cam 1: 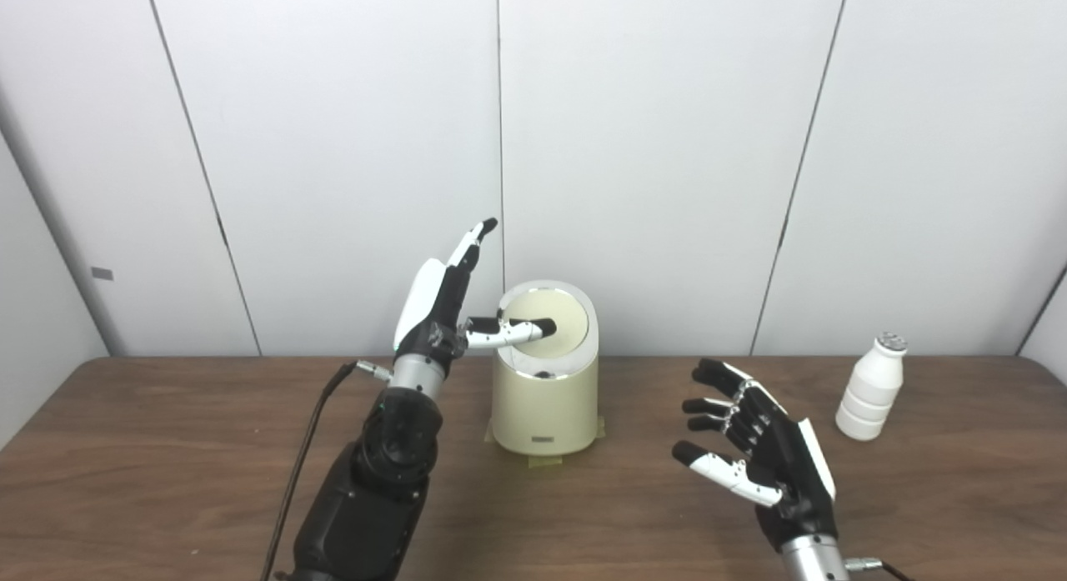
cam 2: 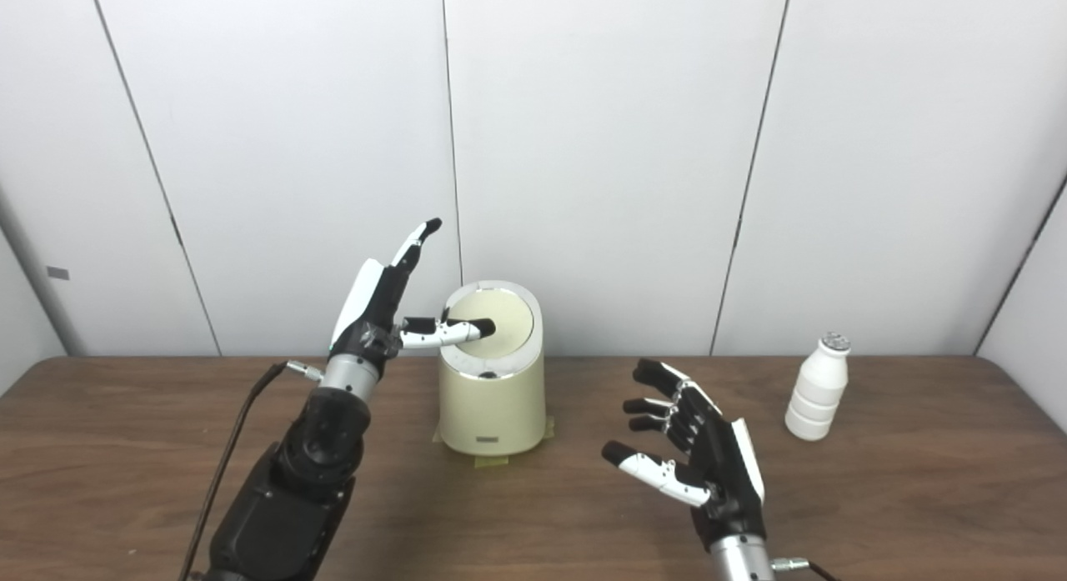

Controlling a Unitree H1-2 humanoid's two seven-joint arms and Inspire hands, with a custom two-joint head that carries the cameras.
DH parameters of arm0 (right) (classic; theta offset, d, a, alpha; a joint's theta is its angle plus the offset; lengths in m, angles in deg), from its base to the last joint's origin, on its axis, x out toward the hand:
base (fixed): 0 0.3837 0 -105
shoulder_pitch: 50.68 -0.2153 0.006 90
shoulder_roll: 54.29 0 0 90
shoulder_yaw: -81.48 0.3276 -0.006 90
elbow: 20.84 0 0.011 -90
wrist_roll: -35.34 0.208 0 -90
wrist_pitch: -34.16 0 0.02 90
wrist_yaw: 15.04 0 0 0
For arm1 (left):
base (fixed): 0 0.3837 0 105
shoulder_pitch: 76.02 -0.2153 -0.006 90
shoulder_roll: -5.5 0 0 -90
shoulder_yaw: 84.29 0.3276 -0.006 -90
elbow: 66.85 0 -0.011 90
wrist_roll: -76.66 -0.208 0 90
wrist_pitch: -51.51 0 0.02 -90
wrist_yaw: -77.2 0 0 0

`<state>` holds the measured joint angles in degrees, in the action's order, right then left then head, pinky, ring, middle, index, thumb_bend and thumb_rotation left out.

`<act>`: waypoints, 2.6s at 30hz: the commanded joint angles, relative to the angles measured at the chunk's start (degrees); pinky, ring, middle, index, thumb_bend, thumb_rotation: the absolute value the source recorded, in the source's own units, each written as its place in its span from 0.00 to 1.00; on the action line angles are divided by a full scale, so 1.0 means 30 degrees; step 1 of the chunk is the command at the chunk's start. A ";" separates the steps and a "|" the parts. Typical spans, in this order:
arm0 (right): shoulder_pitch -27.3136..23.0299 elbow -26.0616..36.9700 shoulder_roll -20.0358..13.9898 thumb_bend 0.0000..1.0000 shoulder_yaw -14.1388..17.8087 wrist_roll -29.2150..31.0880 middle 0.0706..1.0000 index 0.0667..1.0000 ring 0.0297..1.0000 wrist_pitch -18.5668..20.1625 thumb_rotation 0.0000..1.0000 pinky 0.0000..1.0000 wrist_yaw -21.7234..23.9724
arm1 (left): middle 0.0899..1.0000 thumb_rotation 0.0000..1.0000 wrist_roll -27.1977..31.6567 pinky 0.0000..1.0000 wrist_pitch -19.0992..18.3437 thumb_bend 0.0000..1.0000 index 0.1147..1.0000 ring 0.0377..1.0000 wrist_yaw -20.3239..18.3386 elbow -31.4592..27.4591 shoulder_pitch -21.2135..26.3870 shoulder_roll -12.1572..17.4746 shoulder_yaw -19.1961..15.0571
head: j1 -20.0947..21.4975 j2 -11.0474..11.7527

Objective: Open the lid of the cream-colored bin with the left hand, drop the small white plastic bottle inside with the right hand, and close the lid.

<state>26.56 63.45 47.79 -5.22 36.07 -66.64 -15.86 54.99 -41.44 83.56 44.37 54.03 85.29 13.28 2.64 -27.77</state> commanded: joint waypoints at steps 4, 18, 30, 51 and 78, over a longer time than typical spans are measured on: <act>-0.0539 0.0658 0.0116 0.84 0.0020 0.0030 0.77 0.75 0.64 -0.0397 0.27 0.58 -0.0135 | 1.00 0.15 -0.0545 1.00 0.0359 0.90 1.00 1.00 0.0523 0.0322 0.1795 0.0089 0.0148 | 0.0065 -0.0017; -0.0585 0.0679 0.0280 0.83 -0.0028 -0.0245 0.76 0.73 0.62 -0.0615 0.27 0.54 -0.0423 | 1.00 0.13 -0.1468 0.99 -0.0030 0.84 1.00 1.00 0.0558 0.2145 0.2437 0.0295 0.0726 | 0.0293 -0.0031; -0.0542 0.1153 0.0396 0.83 -0.0101 -0.0185 0.75 0.73 0.62 -0.0338 0.26 0.54 -0.0497 | 1.00 0.08 -0.6160 1.00 -0.3698 0.91 1.00 1.00 -0.0953 0.1693 0.2921 0.1664 0.4498 | 0.0317 -0.0113; -0.0672 0.0639 0.0282 0.82 -0.0054 -0.0015 0.75 0.73 0.62 -0.0677 0.27 0.52 -0.0460 | 0.94 0.21 -0.5659 0.72 -0.2570 0.75 0.94 0.90 0.0573 -0.1631 0.1793 0.1728 0.2579 | 0.0170 -0.0138; -0.0605 0.0645 -0.0159 0.83 0.0004 0.0434 0.76 0.73 0.63 -0.0263 0.23 0.56 -0.0191 | 0.73 0.32 0.5610 0.55 -0.0241 0.81 0.77 0.68 -0.2090 -1.0016 -0.8606 0.1195 -0.3713 | -0.0137 -0.0134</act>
<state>26.29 63.33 47.80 -5.32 37.19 -66.67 -16.92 70.76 -45.32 77.62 16.07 27.14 88.80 2.21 2.20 -28.13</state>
